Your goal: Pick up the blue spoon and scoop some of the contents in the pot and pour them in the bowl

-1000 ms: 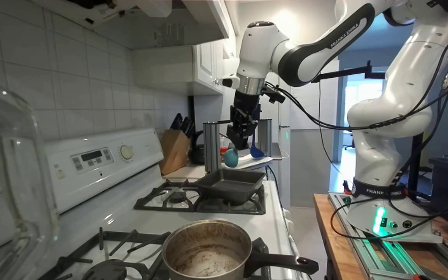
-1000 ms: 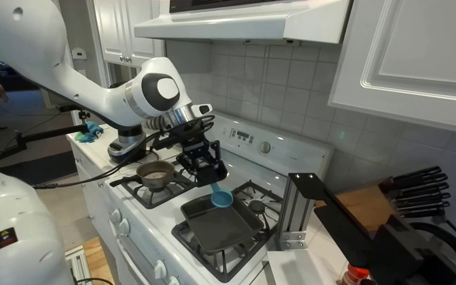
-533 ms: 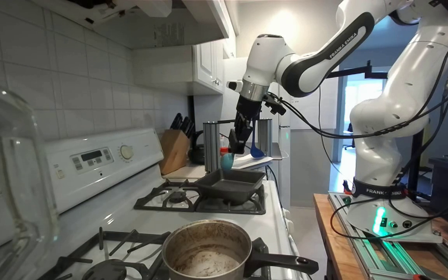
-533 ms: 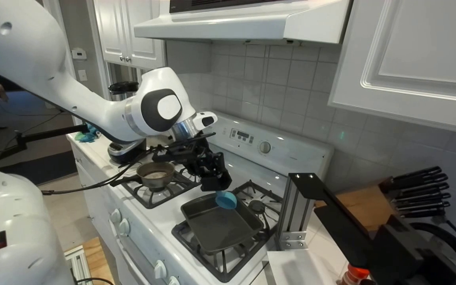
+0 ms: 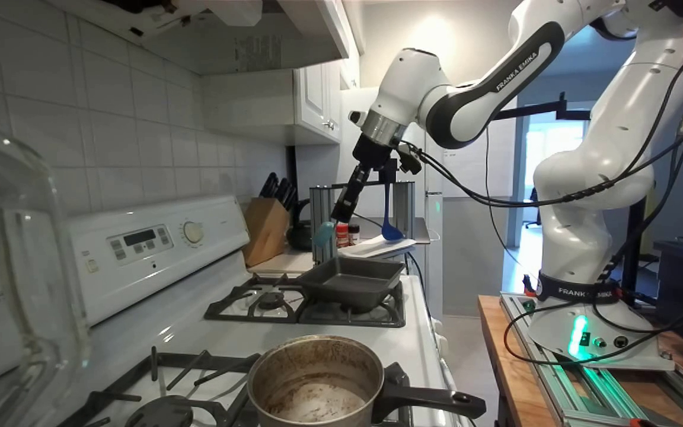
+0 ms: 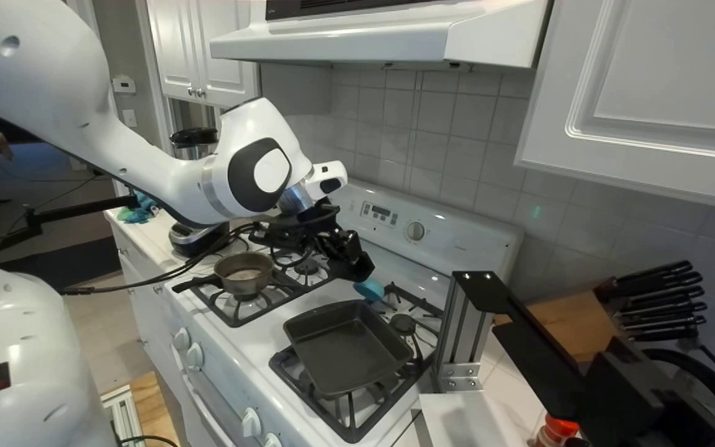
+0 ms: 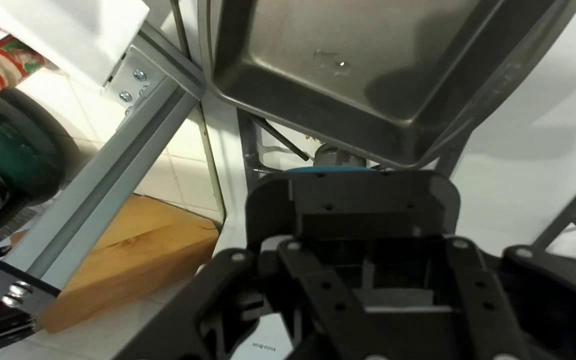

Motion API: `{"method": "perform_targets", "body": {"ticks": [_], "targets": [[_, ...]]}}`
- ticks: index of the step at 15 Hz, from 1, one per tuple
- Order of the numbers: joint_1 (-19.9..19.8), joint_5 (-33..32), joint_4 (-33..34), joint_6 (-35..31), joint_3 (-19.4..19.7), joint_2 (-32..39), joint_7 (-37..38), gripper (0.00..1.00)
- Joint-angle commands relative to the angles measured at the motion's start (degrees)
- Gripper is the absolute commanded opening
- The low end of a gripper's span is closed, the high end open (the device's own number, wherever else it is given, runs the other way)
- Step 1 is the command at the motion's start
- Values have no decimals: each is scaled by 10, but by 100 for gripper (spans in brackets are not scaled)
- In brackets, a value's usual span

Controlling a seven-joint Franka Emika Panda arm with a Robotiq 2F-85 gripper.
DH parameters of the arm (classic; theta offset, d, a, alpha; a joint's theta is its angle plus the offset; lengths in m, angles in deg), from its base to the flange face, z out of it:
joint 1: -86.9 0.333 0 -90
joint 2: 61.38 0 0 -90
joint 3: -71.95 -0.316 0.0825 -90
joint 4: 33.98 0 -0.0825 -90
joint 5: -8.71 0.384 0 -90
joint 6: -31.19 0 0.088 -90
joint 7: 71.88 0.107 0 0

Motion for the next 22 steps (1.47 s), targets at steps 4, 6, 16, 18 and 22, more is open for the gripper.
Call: {"method": "perform_targets", "body": {"ticks": [4, 6, 16, 18, 22], "targets": [[94, 30, -1, 76, 81, -3, -25, 22], [78, -29, -1, 22, 78, -2, 36, 22], [150, -52, 0, 88, 155, -7, 46, 22], [174, -46, 0, 97, 178, -10, 38, 22], [185, -57, 0, 107, 197, -24, 58, 22]]}}
